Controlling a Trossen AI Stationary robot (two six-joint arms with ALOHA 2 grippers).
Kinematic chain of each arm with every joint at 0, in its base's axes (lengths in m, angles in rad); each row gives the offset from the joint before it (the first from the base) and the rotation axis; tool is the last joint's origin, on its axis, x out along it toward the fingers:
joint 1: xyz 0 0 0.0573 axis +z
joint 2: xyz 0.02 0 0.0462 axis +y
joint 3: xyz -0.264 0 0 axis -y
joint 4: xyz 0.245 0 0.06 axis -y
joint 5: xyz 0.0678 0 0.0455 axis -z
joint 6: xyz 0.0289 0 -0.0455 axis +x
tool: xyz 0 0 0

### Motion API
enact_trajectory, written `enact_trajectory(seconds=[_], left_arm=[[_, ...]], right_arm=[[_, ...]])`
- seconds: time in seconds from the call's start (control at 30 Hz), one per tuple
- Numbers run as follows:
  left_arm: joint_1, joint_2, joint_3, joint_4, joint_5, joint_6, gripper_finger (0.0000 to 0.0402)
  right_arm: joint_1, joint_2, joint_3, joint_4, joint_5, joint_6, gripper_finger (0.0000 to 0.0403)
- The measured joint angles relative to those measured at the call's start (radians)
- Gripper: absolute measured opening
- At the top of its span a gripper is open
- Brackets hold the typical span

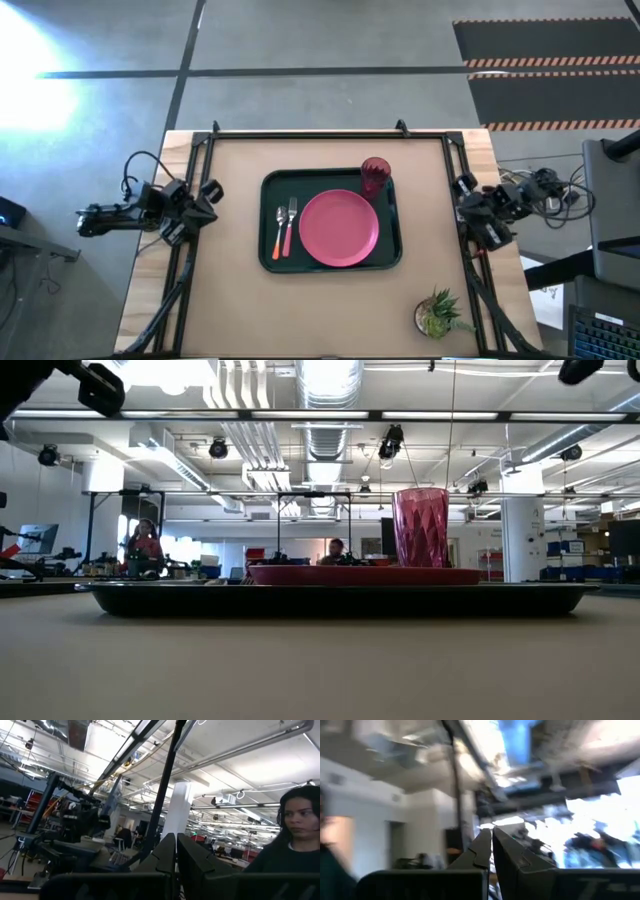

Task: Pick and place plate/cup/fork/spoon on tray
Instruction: Return to Home Position

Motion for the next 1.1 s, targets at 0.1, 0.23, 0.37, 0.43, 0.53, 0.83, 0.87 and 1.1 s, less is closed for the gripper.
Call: enact_trajectory(seconds=[0.1,0.23,0.37,0.43,0.53,0.83,0.87,1.1], left_arm=[[0.0,0.003,0.0,0.002,-0.006,0.0,0.0],[0.0,0.003,0.0,0.002,-0.007,0.0,0.0],[0.0,0.003,-0.005,0.0,-0.008,0.0,0.0],[0.0,0.003,-0.005,0.0,-0.008,0.0,0.0],[0.0,0.003,-0.005,-0.001,-0.008,0.0,0.0],[0.0,0.003,-0.006,-0.016,-0.008,0.0,0.0],[0.0,0.003,-0.006,-0.016,-0.008,-0.001,0.0],[0.0,0.003,-0.006,-0.014,-0.011,-0.001,0.0]], right_arm=[[0.0,0.003,-0.006,-0.002,0.161,0.021,0.0009],[0.0,0.005,-0.022,-0.003,0.4,0.004,0.0009],[0.0,0.03,-0.031,0.005,0.445,0.038,0.0009],[0.0,0.045,-0.037,0.002,0.269,0.103,0.0009],[0.001,0.079,-0.041,0.035,-0.052,0.231,0.0009],[0.0,0.098,-0.06,-0.055,-0.118,0.452,0.0009],[0.0,0.094,-0.066,-0.056,-0.121,0.468,0.0009],[0.0,0.027,-0.123,-0.048,-0.148,0.51,0.0009]])
